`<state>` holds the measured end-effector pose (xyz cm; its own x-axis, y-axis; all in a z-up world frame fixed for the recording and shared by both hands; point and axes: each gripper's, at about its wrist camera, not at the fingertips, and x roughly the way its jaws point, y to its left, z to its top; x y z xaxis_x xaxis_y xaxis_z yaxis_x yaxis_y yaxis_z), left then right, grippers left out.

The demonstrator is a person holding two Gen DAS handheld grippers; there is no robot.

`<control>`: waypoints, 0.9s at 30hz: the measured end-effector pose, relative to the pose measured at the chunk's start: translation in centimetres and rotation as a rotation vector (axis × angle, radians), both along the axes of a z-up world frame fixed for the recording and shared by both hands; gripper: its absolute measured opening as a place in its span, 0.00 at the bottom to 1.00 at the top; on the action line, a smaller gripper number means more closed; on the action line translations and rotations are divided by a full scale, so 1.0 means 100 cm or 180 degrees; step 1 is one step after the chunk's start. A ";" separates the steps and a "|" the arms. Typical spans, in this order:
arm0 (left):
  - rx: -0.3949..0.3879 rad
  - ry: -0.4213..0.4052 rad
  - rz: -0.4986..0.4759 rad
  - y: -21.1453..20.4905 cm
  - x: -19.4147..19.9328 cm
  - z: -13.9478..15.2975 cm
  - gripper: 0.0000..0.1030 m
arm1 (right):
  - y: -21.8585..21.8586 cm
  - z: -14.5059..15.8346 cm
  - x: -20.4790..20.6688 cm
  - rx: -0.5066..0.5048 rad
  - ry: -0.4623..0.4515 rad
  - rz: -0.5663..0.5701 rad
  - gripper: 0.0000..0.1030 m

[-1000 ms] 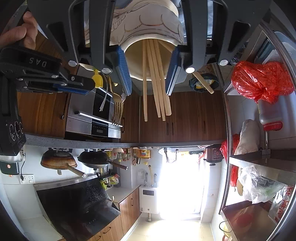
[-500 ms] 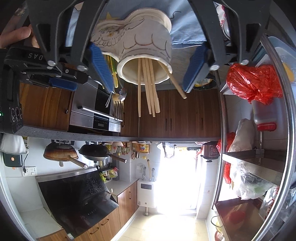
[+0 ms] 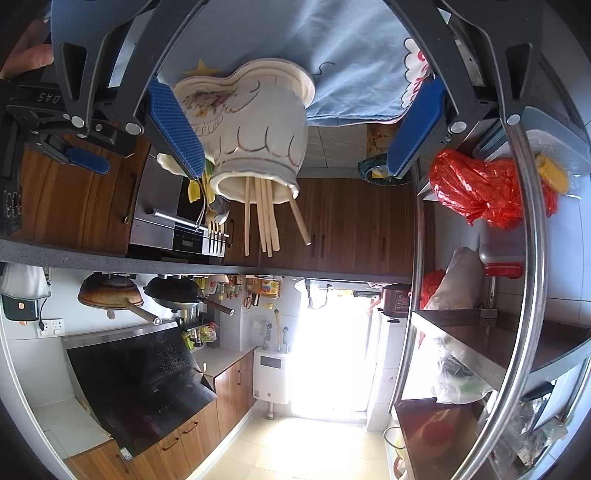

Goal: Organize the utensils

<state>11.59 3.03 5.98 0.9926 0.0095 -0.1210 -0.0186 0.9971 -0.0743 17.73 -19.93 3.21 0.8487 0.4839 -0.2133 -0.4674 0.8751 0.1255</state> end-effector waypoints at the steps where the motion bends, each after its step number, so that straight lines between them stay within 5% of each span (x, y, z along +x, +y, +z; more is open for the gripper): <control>1: -0.0018 -0.0005 0.0009 0.001 -0.002 -0.003 0.95 | 0.000 -0.002 -0.003 0.0001 -0.0013 -0.0008 0.91; 27: 0.0091 0.0110 0.0050 -0.007 -0.009 -0.021 0.95 | 0.006 -0.008 -0.019 -0.0115 -0.0149 -0.0026 0.93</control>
